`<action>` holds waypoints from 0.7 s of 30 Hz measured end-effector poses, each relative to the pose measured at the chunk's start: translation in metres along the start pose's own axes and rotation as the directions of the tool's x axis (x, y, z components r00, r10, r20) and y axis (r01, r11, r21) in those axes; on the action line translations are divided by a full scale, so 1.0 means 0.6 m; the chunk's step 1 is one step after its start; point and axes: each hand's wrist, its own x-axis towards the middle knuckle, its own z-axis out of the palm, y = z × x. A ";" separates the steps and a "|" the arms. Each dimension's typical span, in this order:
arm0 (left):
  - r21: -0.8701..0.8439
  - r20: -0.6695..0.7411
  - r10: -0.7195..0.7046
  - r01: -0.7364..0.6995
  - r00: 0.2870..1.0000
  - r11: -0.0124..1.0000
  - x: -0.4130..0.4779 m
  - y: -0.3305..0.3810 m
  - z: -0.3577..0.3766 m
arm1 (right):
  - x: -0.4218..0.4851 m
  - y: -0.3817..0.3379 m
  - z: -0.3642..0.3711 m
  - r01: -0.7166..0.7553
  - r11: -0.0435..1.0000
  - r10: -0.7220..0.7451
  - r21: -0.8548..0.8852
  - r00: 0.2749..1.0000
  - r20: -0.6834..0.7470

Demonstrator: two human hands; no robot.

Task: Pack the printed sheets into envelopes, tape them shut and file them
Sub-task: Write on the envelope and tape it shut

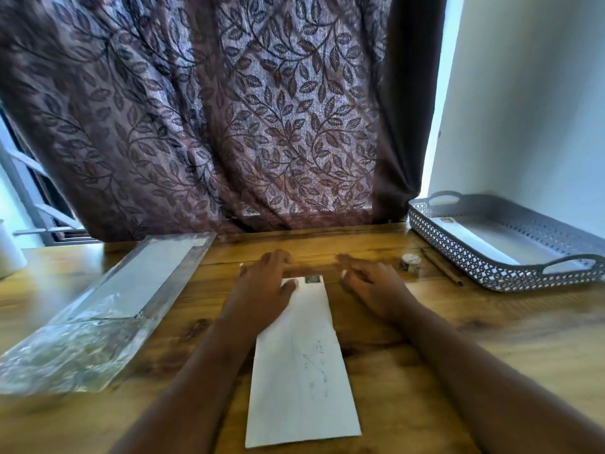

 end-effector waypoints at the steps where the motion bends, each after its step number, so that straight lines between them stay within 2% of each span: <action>1: -0.014 -0.046 -0.051 0.051 0.998 0.999 -0.002 -0.006 -0.006 | -0.010 -0.006 -0.001 -0.022 0.999 0.024 -0.038 0.998 0.050; 3: 0.088 -0.048 -0.187 0.190 0.981 0.978 -0.007 -0.018 -0.011 | -0.030 -0.021 0.001 0.006 0.991 0.022 -0.136 0.979 0.204; 5: 0.171 0.023 -0.317 0.309 0.948 0.936 -0.011 -0.024 -0.007 | -0.044 -0.032 0.006 0.093 0.966 -0.005 -0.241 0.939 0.345; 8: 0.187 0.093 -0.421 0.400 0.902 0.897 -0.006 -0.023 0.002 | -0.051 -0.031 0.012 0.163 0.917 0.010 -0.365 0.903 0.430; 11: -0.030 0.154 -0.454 0.464 0.877 0.885 0.001 -0.012 -0.005 | -0.050 -0.033 0.009 0.162 0.911 0.023 -0.379 0.898 0.439; 16: -0.354 0.220 -0.446 0.497 0.867 0.792 -0.024 0.006 -0.035 | -0.051 -0.031 0.005 0.158 0.918 0.012 -0.365 0.906 0.422; 17: -0.445 0.262 -0.440 0.512 0.859 0.735 -0.034 0.008 -0.039 | -0.052 -0.032 0.003 0.154 0.921 0.010 -0.357 0.909 0.417; 19: -0.600 0.394 -0.419 0.574 0.818 0.557 -0.055 0.009 -0.044 | -0.053 -0.034 -0.001 0.126 0.935 0.017 -0.332 0.918 0.397; 21: -0.662 0.477 -0.399 0.619 0.783 0.422 -0.070 0.009 -0.040 | -0.054 -0.035 -0.001 0.071 0.955 0.040 -0.289 0.933 0.359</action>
